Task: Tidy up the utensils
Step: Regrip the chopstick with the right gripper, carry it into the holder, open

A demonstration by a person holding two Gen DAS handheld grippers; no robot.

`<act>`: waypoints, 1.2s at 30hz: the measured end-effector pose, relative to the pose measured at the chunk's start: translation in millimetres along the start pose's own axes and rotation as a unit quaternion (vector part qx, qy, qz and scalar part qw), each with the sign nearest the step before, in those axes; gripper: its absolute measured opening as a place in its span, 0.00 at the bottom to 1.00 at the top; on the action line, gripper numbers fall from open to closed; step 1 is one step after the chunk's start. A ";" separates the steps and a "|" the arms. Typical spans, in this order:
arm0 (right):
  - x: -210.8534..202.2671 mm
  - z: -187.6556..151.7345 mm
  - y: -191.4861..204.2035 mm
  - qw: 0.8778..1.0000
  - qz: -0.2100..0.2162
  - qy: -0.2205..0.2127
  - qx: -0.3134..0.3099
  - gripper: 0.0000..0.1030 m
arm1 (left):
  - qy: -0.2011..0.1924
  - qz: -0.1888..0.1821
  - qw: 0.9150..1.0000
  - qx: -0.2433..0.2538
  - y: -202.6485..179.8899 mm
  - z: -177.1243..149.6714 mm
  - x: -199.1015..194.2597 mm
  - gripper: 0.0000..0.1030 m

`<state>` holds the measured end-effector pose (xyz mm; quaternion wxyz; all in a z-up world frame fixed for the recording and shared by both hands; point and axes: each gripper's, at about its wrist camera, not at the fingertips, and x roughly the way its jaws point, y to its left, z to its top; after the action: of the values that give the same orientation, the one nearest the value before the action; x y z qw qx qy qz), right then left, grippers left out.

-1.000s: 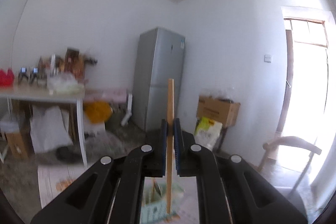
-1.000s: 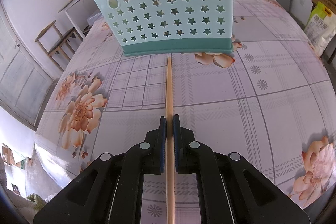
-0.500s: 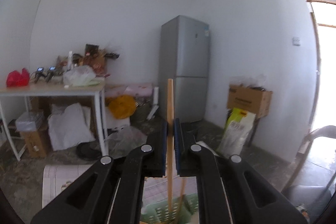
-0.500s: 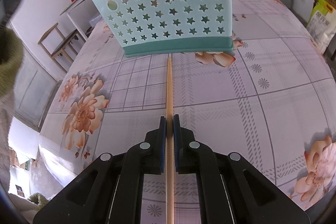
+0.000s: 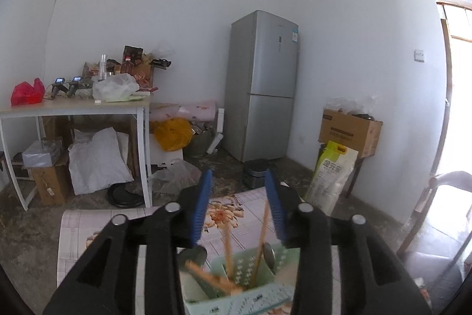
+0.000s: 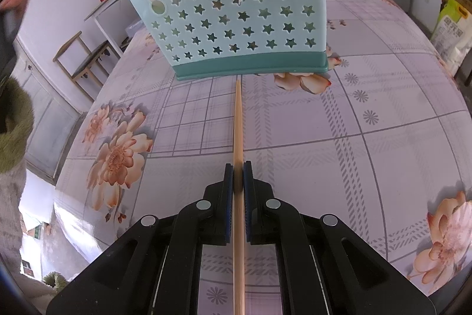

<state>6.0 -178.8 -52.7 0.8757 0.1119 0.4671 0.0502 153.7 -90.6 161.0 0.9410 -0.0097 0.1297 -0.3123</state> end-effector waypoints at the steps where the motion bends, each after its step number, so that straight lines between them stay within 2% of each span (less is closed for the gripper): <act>1: 0.1 0.3 0.3 1.000 -0.001 0.001 -0.001 0.05 | 0.000 -0.002 1.000 -0.001 1.6 -2.1 -8.0 0.43; 5: 0.8 2.2 4.0 1.000 -0.006 0.008 -0.012 0.07 | 0.011 -0.007 1.000 -0.006 11.0 -12.8 -36.2 0.53; 8: 1.4 4.5 8.4 1.000 0.005 0.016 -0.021 0.22 | 0.028 -0.007 1.000 -0.012 24.3 -26.1 -57.7 0.58; 9: 1.5 5.8 10.6 0.999 0.001 0.016 -0.027 0.30 | 0.034 -0.004 0.999 -0.015 29.3 -32.1 -64.9 0.59; 10: 1.8 6.8 12.9 0.999 -0.007 0.015 -0.034 0.34 | 0.039 -0.002 0.999 -0.016 32.8 -36.6 -69.2 0.61; 14: 8.5 13.5 19.7 0.998 -0.021 0.018 -0.050 0.34 | 0.084 0.014 0.996 -0.019 47.6 -68.9 -81.4 0.68; 16: 13.7 18.4 22.6 0.998 -0.032 0.015 -0.059 0.33 | 0.117 0.020 0.992 -0.030 54.1 -89.1 -81.0 0.69; 20: 25.5 27.7 31.6 0.994 -0.064 0.008 -0.084 0.27 | 0.211 0.053 0.975 -0.049 64.6 -132.9 -67.6 0.72; 22: 29.4 30.0 36.3 0.992 -0.083 0.002 -0.099 0.15 | 0.242 0.063 0.967 -0.058 67.6 -150.9 -62.7 0.73; 24: 31.7 32.1 39.3 0.991 -0.082 0.002 -0.101 0.05 | 0.268 0.075 0.959 -0.059 69.8 -166.0 -58.5 0.75; 27: 28.2 33.5 40.7 0.991 -0.088 -0.006 -0.100 0.04 | 0.301 0.083 0.948 -0.064 70.1 -184.8 -53.1 0.76; 31: 3.5 35.2 35.7 0.993 -0.081 -0.030 -0.083 0.05 | 0.318 0.090 0.942 -0.062 70.0 -194.8 -49.3 0.80; 36: -46.5 41.6 28.6 0.995 -0.035 -0.075 -0.053 0.05 | 0.334 0.099 0.936 -0.059 70.5 -202.7 -41.4 0.82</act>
<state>15.0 -166.2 14.1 0.9142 0.0527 0.4003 0.0356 112.3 3.2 -32.0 0.8674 0.0524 0.4550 -0.1946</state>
